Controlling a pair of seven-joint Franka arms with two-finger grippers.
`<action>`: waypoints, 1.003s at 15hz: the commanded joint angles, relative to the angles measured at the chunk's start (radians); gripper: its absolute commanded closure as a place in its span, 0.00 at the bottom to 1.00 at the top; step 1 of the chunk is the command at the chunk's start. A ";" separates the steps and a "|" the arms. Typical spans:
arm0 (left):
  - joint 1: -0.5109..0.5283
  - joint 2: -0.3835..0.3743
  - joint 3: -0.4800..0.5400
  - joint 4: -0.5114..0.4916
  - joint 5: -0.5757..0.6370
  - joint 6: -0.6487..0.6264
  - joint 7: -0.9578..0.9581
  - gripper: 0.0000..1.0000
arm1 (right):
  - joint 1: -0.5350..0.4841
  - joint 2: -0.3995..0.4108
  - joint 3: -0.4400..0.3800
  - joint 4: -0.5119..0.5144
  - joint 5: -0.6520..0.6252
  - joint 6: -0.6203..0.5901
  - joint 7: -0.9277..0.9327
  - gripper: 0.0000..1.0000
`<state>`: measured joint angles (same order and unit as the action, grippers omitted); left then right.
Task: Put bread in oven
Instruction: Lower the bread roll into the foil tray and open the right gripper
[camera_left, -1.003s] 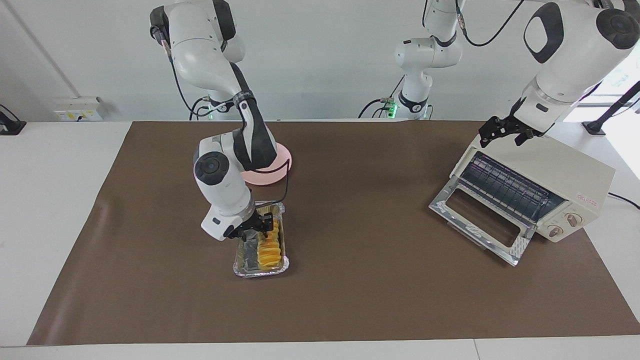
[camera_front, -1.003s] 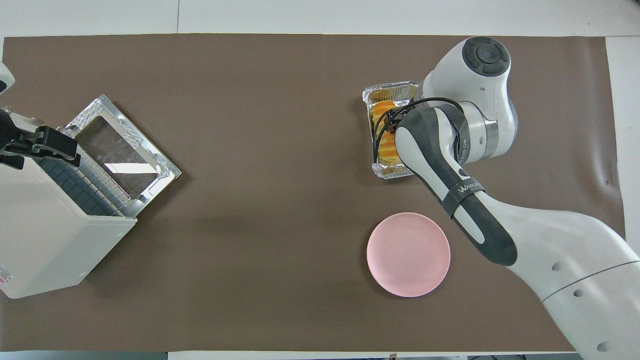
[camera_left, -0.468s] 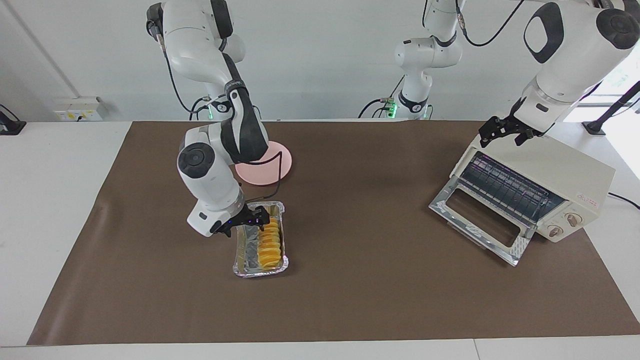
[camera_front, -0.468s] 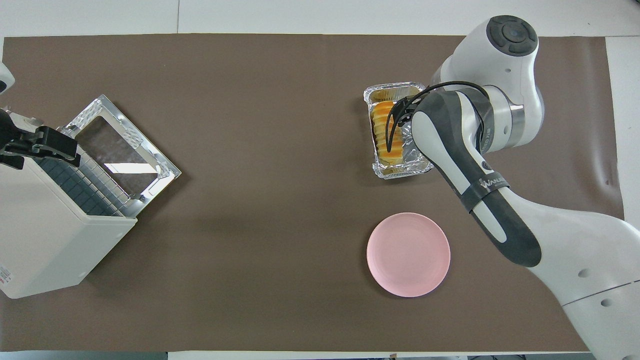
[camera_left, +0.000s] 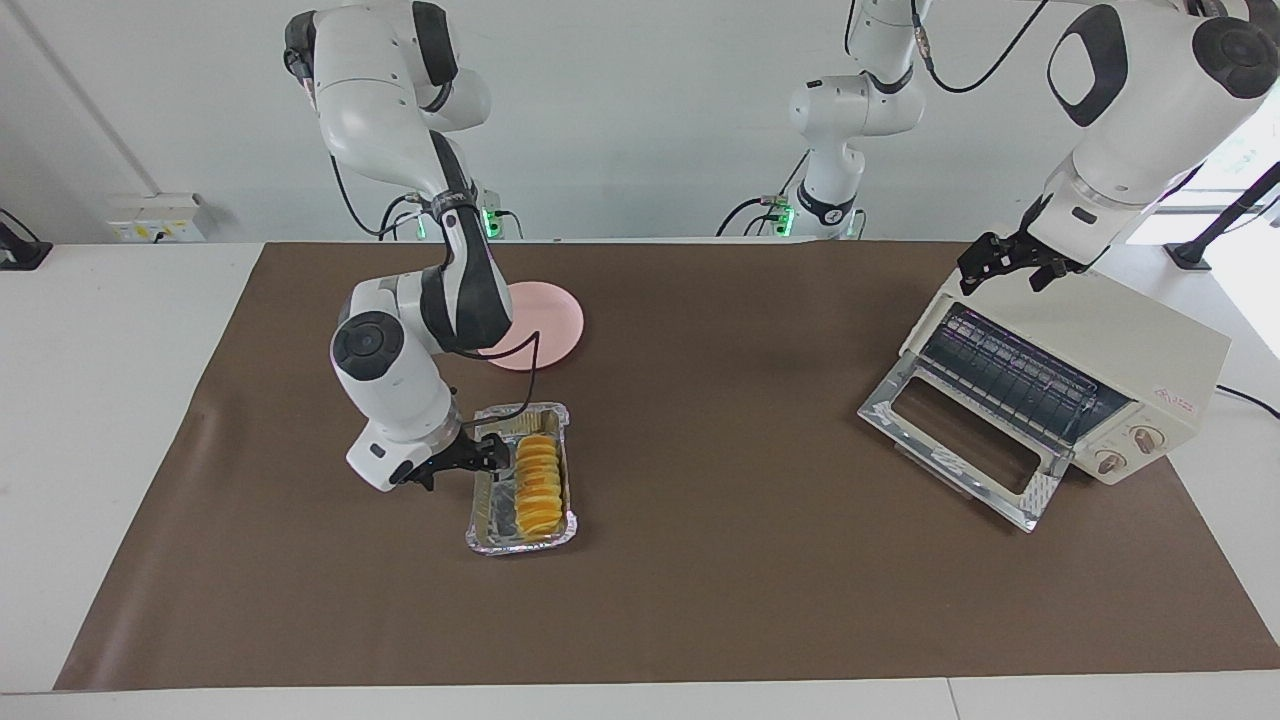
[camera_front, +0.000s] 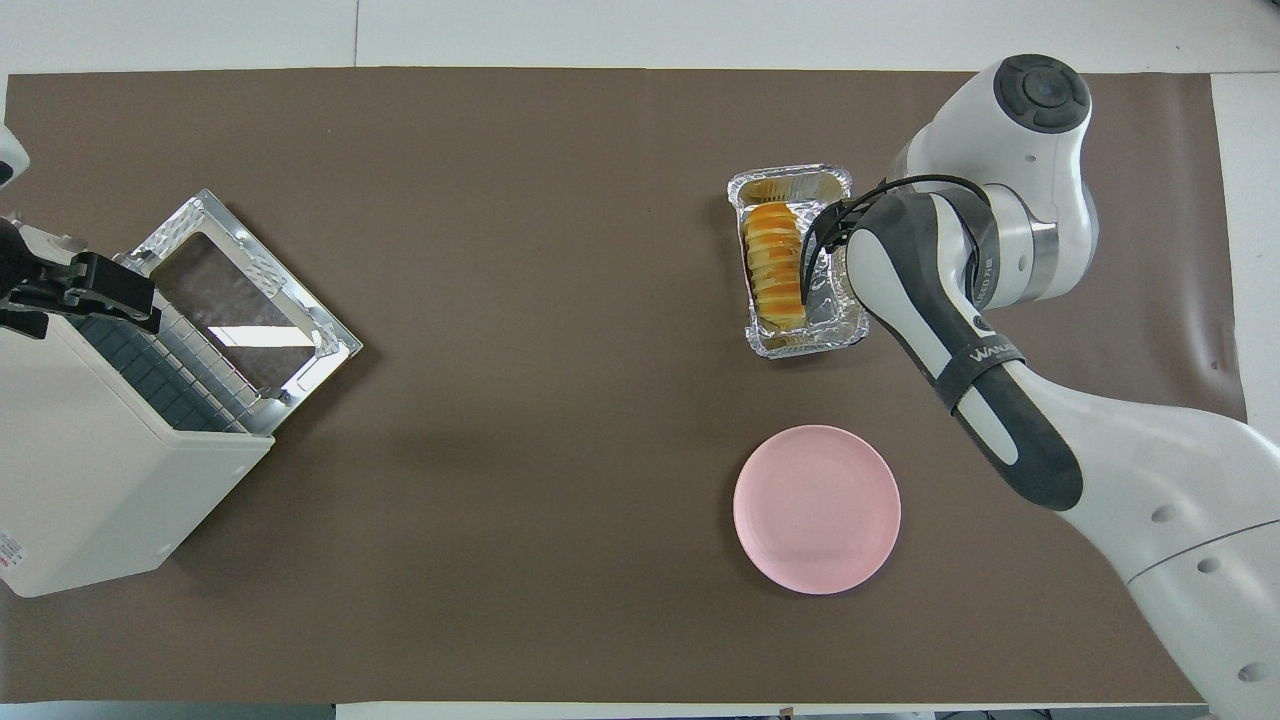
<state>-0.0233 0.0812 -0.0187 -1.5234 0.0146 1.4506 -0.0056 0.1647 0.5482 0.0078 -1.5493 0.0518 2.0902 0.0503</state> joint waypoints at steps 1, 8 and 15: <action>-0.006 -0.021 0.006 -0.023 0.008 0.008 0.001 0.00 | -0.005 -0.008 0.008 -0.064 -0.010 0.065 -0.020 0.11; -0.006 -0.021 0.006 -0.023 0.008 0.008 0.001 0.00 | 0.006 -0.019 0.008 -0.065 -0.009 0.036 -0.012 1.00; -0.006 -0.021 0.006 -0.023 0.008 0.008 0.001 0.00 | 0.004 -0.014 0.011 0.013 0.005 -0.054 -0.015 1.00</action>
<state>-0.0233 0.0812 -0.0186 -1.5234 0.0146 1.4506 -0.0056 0.1746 0.5410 0.0122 -1.5808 0.0519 2.0996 0.0502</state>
